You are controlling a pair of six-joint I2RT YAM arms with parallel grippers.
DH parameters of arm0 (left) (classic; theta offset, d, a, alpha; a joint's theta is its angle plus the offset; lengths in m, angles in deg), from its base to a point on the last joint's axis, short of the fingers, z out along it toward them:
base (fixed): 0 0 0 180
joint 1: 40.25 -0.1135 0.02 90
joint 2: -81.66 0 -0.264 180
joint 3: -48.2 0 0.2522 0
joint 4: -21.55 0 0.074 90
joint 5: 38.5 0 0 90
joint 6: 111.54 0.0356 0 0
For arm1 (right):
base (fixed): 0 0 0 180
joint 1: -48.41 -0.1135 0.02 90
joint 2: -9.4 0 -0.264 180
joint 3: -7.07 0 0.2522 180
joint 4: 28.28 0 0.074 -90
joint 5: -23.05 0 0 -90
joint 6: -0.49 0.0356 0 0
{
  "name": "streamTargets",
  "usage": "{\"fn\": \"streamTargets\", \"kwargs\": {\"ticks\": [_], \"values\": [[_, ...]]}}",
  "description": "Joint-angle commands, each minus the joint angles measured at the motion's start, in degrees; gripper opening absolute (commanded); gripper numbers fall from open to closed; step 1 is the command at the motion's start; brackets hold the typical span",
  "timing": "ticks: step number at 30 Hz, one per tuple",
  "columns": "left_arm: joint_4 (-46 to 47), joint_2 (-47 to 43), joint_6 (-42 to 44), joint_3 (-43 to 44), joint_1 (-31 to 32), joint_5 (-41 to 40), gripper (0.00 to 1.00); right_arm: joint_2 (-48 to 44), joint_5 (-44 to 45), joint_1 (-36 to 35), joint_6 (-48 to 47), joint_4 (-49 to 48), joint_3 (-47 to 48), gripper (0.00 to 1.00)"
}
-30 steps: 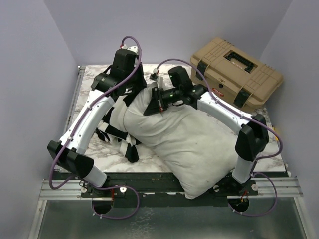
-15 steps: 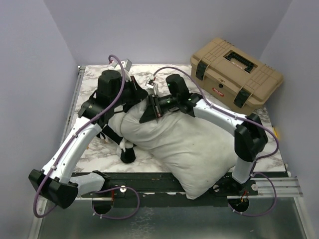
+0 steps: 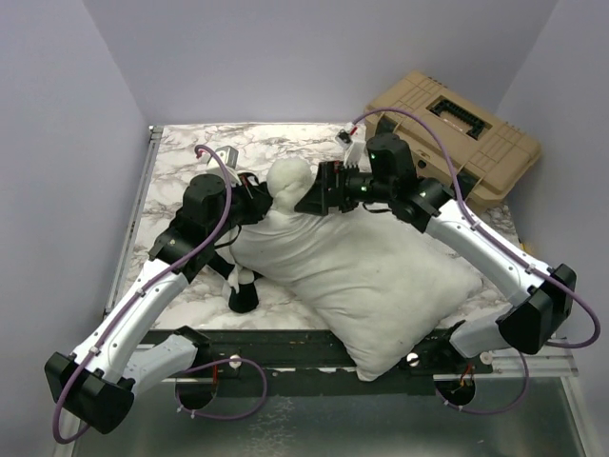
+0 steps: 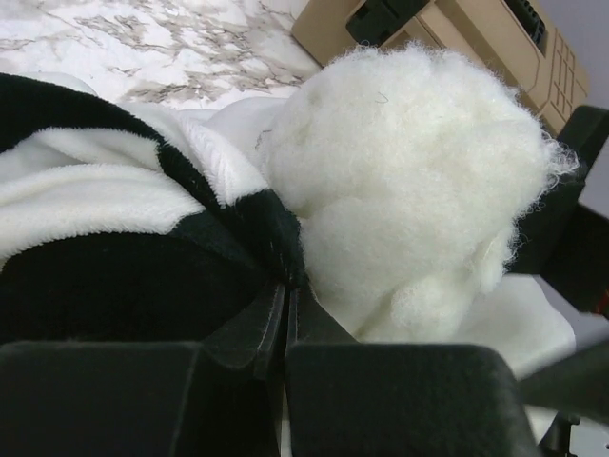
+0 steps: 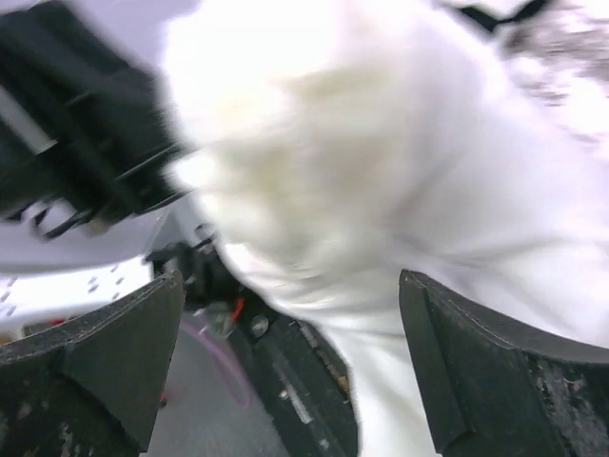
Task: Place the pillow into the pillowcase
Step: Stuff the pillow into the pillowcase.
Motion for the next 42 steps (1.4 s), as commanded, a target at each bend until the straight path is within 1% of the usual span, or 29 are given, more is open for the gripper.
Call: {"fn": "streamTargets", "kwargs": {"ticks": [1,7,9,12,15,17,20,24,26,30,35,36,39,42], "values": [[-1.82,0.13,0.28,0.21,0.42,-0.78,0.00,3.11,5.89,5.58,1.11,6.42,3.09,1.00],[-1.87,-0.21,0.61,1.37,0.43,-0.05,0.00,9.27,5.73,6.41,-0.61,5.94,12.09,1.00],[-1.87,-0.35,0.71,1.40,0.47,0.23,0.00,10.64,3.30,6.47,-0.57,4.19,14.74,1.00],[-1.92,-0.54,0.76,1.46,0.43,0.19,0.00,13.37,-2.61,6.51,-0.32,2.05,18.01,1.00],[-1.99,-0.42,1.03,1.95,0.44,-0.12,0.00,14.74,-7.79,6.43,0.51,-0.86,18.13,1.00],[-2.12,-0.27,1.15,2.29,0.43,-0.50,0.00,14.05,-8.45,6.43,0.10,-1.44,17.12,1.00],[-2.31,-0.06,1.15,2.65,0.39,-0.81,0.00,10.59,-7.38,6.49,-0.36,-4.14,13.28,1.00],[-2.66,0.05,1.21,2.95,0.42,-0.85,0.00,7.50,-11.05,6.43,-2.14,-7.07,12.03,1.00],[-2.86,0.02,1.32,3.17,0.42,-0.87,0.00,6.17,-11.56,6.52,-3.86,-6.83,12.35,1.00],[-3.35,-0.24,1.58,3.31,0.42,-1.44,0.00,5.97,-8.92,6.51,-6.49,-2.82,15.79,1.00],[-3.85,-0.59,1.87,3.10,0.41,-1.57,0.00,12.07,-6.86,6.50,-6.25,2.18,22.70,0.99],[-3.89,-0.76,1.79,2.99,0.41,-1.68,0.00,13.86,-6.55,6.51,-6.10,3.47,24.44,0.98],[-4.04,-1.15,1.59,2.79,0.36,-2.18,0.00,18.63,-8.80,6.44,-5.25,5.71,28.12,0.84],[-4.10,-1.27,1.59,2.98,0.37,-2.68,0.00,21.37,-12.23,6.24,-4.17,6.56,28.08,0.62]]}}
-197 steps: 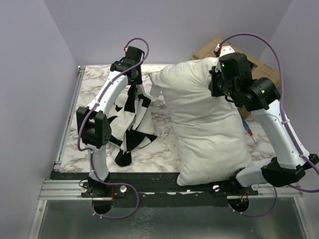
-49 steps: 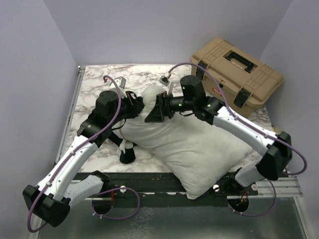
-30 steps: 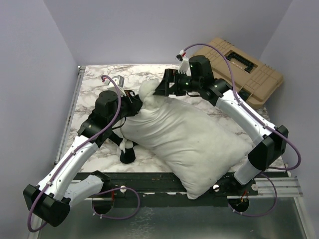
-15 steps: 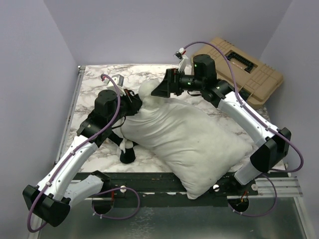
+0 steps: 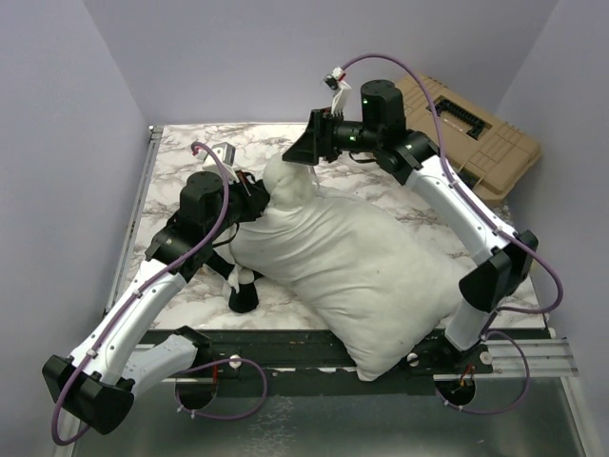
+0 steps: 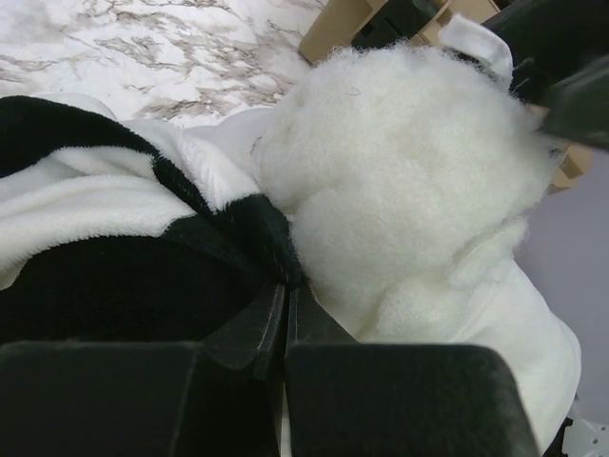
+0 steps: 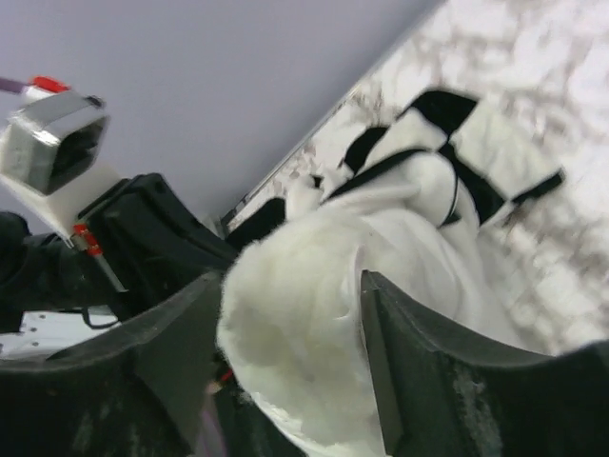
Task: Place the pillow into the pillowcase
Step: Stuff the pillow into the pillowcase.
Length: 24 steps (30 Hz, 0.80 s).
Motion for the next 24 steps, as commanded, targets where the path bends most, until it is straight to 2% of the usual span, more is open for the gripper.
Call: {"fn": "streamTargets", "kwargs": {"ticks": [1,4,8,12,17,24], "values": [[-2.91,-0.99,0.47,1.11,0.34,-1.22,0.00,4.85,-4.30,-0.63,0.89,5.97,-0.66,0.54],[-2.91,-0.60,0.68,1.93,0.43,-1.88,0.00,3.73,-7.14,-1.61,1.41,5.05,-5.51,0.35],[-3.50,0.20,1.04,2.91,0.33,-2.77,0.00,0.49,-9.48,-3.77,2.92,2.47,-13.38,0.23],[-4.50,0.35,0.71,3.77,0.33,-4.76,0.00,0.34,-9.27,-7.10,1.63,3.69,-17.76,0.20],[-5.24,0.05,0.60,5.02,0.38,-4.68,0.00,3.57,-5.78,-10.82,2.48,2.89,-18.91,0.20],[-6.77,-1.45,0.81,7.91,0.40,-2.53,0.00,10.75,1.02,-10.92,5.32,1.26,-12.30,0.19]]}}
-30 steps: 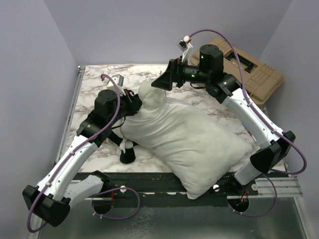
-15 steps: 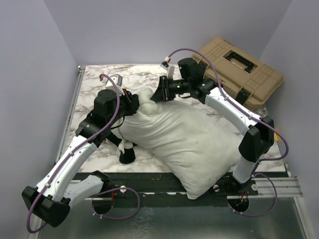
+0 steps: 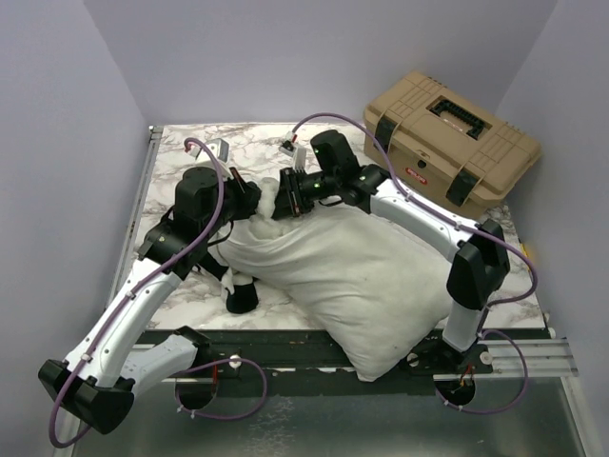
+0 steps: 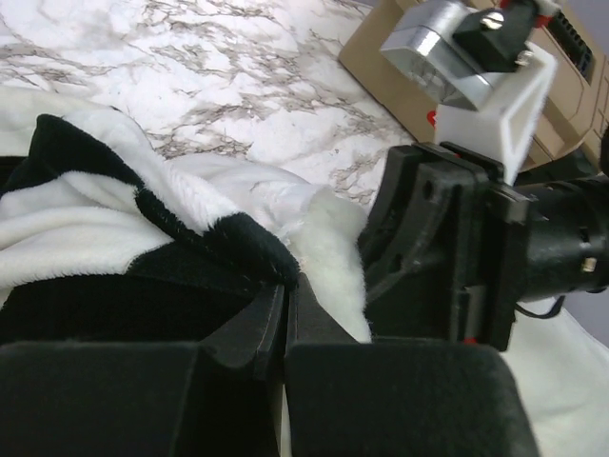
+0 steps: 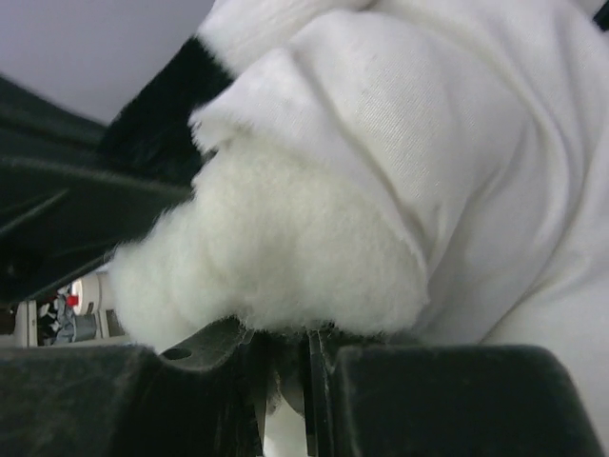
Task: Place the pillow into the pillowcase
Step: Stuff the pillow into the pillowcase.
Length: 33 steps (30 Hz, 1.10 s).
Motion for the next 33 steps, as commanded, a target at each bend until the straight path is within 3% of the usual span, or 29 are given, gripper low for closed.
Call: {"fn": "streamTargets", "kwargs": {"ticks": [1,6,11,14,18,20,26,30,33], "values": [[-0.46,-1.74,0.15,4.26,0.41,2.04,0.00,7.42,5.01,-1.50,2.00,1.74,3.13,0.19],[-0.56,-2.78,-0.28,8.95,0.41,0.29,0.00,9.31,3.98,-1.50,5.50,-3.97,1.21,0.18],[0.58,-3.26,-0.66,13.35,0.41,-1.71,0.00,5.40,-3.55,-1.50,11.08,-16.42,-6.69,0.14],[3.51,-2.83,-1.84,14.18,0.40,2.45,0.00,4.04,-8.57,-1.62,16.23,-25.56,-10.38,0.14],[5.12,0.25,-4.54,15.75,0.47,11.79,0.00,4.93,-9.04,-2.99,17.79,-27.01,-10.20,0.14],[5.17,1.64,-6.25,15.99,0.49,15.03,0.00,5.51,-10.46,-3.44,21.98,-32.46,-10.90,0.14],[4.30,0.38,-4.78,15.59,0.48,14.32,0.00,3.36,-10.03,-3.26,29.85,-43.45,-12.99,0.11],[4.17,-0.07,-4.13,16.95,0.51,13.69,0.00,-0.88,-3.10,-0.79,30.37,-40.44,-15.00,0.01],[4.47,2.49,-6.17,19.31,0.53,16.50,0.00,-2.99,-0.45,2.06,28.75,-36.17,-13.01,0.00]]}}
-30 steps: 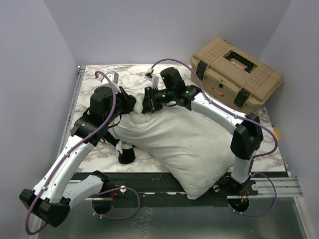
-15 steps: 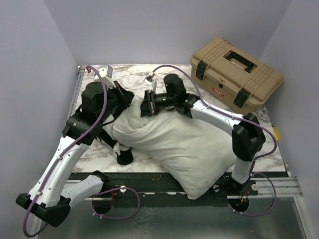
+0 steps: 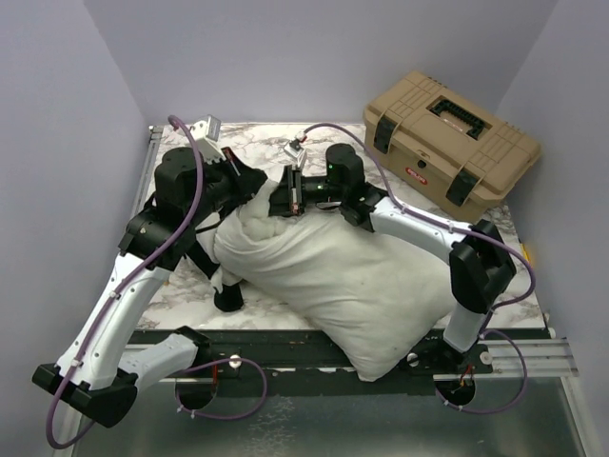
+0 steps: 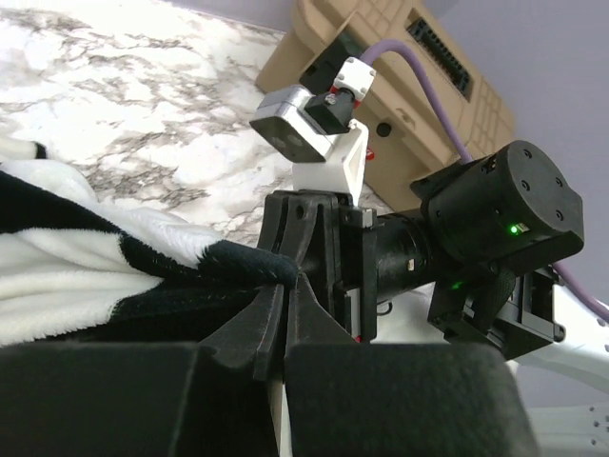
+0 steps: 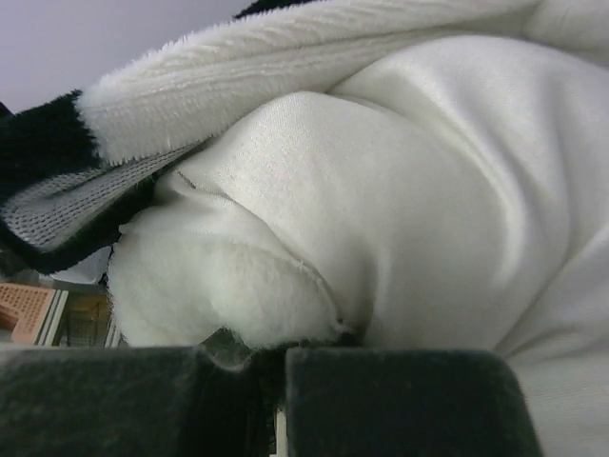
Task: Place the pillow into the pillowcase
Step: Stuff the pillow into the pillowcase.
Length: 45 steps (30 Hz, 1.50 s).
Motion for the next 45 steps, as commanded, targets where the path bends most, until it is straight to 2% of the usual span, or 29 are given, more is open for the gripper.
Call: {"fn": "streamTargets", "kwargs": {"ticks": [1,4,11,14,17,20,25,30,34,38,41,45], "values": [[11.06,1.77,-4.23,7.17,1.31,11.08,0.00,-3.54,7.97,3.14,-1.35,5.26,2.43,0.00],[13.26,5.10,-5.04,9.61,2.81,11.98,0.00,-4.65,10.42,5.21,-5.17,12.77,7.91,0.00],[20.56,10.55,-7.49,12.33,9.48,8.12,0.00,-3.62,12.65,8.57,-13.55,29.48,23.98,0.00],[22.26,11.00,-7.66,9.90,11.31,5.61,0.00,-0.04,13.55,8.70,-19.00,39.14,34.00,0.00],[23.49,8.53,-7.51,4.45,11.83,0.58,0.00,2.18,11.09,8.80,-19.53,40.24,35.58,0.00],[23.86,4.14,-7.09,-3.74,11.79,-6.33,0.00,2.56,6.70,8.68,-16.64,35.17,28.53,0.00],[22.34,-4.57,-4.29,-17.95,11.80,-10.16,0.00,1.05,3.69,5.99,-9.06,17.94,9.80,0.00],[17.64,-14.04,1.28,-24.62,11.78,-13.77,0.00,2.91,3.98,-0.44,-6.09,9.71,3.28,0.00],[17.18,-18.08,8.64,-22.51,11.79,-10.44,0.00,5.49,3.95,-4.08,-2.09,1.70,2.45,0.00],[17.15,-16.19,13.50,-16.23,11.80,-3.08,0.00,8.68,3.69,-6.79,0.10,-0.56,5.50,0.00],[17.19,-10.23,11.78,-9.27,11.75,6.62,0.00,10.00,4.46,-7.30,2.86,-4.29,6.67,0.00],[17.76,-2.21,3.21,-2.75,11.97,18.21,0.00,11.72,4.71,-6.87,4.77,-5.21,11.01,0.00]]}}
